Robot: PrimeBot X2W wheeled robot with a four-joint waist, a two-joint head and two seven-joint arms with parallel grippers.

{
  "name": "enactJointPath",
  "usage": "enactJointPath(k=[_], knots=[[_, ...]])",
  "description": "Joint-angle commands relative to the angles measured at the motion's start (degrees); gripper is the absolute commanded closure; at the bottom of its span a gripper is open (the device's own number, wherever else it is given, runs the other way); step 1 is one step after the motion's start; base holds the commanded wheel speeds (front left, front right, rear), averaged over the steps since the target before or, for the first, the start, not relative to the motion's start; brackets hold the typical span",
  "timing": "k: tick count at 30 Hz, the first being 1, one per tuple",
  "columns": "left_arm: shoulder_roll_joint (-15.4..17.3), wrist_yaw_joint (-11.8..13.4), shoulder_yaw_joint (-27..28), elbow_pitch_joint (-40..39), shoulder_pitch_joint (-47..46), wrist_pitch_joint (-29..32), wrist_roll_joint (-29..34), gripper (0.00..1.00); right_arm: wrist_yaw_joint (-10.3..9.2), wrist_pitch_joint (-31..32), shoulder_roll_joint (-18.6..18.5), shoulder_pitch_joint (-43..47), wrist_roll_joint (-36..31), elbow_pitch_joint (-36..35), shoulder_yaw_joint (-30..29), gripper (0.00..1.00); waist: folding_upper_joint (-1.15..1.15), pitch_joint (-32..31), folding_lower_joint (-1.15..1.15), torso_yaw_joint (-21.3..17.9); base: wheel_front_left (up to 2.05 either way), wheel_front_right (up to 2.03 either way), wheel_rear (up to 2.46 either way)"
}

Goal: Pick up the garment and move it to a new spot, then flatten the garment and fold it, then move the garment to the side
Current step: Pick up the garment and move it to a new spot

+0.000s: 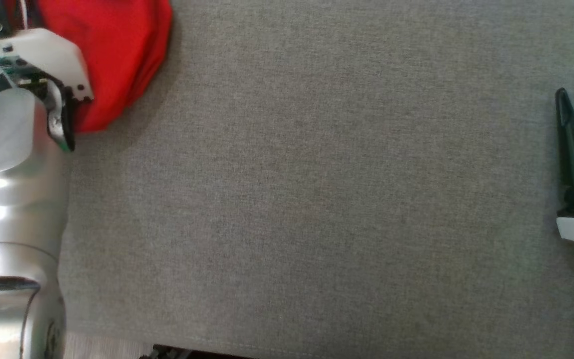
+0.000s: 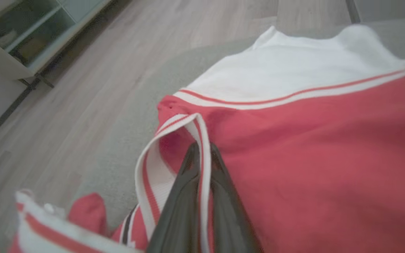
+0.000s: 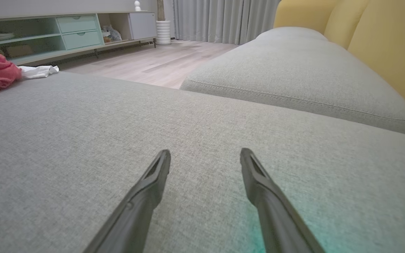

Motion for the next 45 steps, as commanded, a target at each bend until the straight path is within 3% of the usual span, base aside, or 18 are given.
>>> enactJointPath(k=[1,7,14,23,31,34,38,45], knots=[[4.2,0.4,1.1,-0.9,-0.1,-1.1,0.4,1.00,-0.05,0.5,-0.1,2.1,-0.3,2.3,1.3,0.00,0.00,-0.7,-0.01,-0.4,0.00,0.00,0.00],[5.8,0.3,-0.8,-4.6,-2.3,-12.0,2.1,1.00,-0.05,0.5,3.7,0.8,-0.4,4.1,3.5,0.00,0.00,-6.8,-0.01,-3.2,0.00,0.00,0.00],[6.6,-1.8,-4.1,-14.2,-1.8,-14.8,4.1,1.00,-0.05,0.5,9.7,0.1,-0.1,6.7,6.3,0.00,0.00,-16.4,-0.01,-10.3,0.00,0.00,0.00],[6.6,-3.8,-7.6,-32.6,2.0,-8.5,4.8,1.00,-0.05,0.5,16.2,2.3,1.2,7.7,8.8,0.00,0.00,-24.8,-0.01,-23.1,0.00,0.00,0.00],[3.1,-5.6,-13.2,-44.7,7.7,-2.9,4.8,1.00,-0.05,0.5,18.5,2.6,1.7,7.1,10.5,0.00,0.00,-24.8,-0.01,-32.0,0.00,0.00,0.00],[1.1,-5.8,-16.0,-45.1,11.0,-2.6,5.0,1.00,-0.05,0.5,19.2,2.1,2.0,6.9,11.6,0.00,0.00,-23.2,-0.01,-34.4,0.00,0.00,0.00],[-1.5,-6.8,-20.4,-39.8,18.3,-4.0,4.5,1.00,-0.05,0.5,20.2,0.8,2.7,6.8,12.9,0.00,0.00,-20.3,-0.01,-37.2,0.00,0.00,0.00],[-3.9,-6.5,-23.5,-29.5,24.8,-8.5,3.9,1.00,-0.05,0.5,21.0,-0.3,3.2,6.9,14.1,0.00,0.00,-17.1,-0.01,-37.8,0.00,0.00,0.00]])
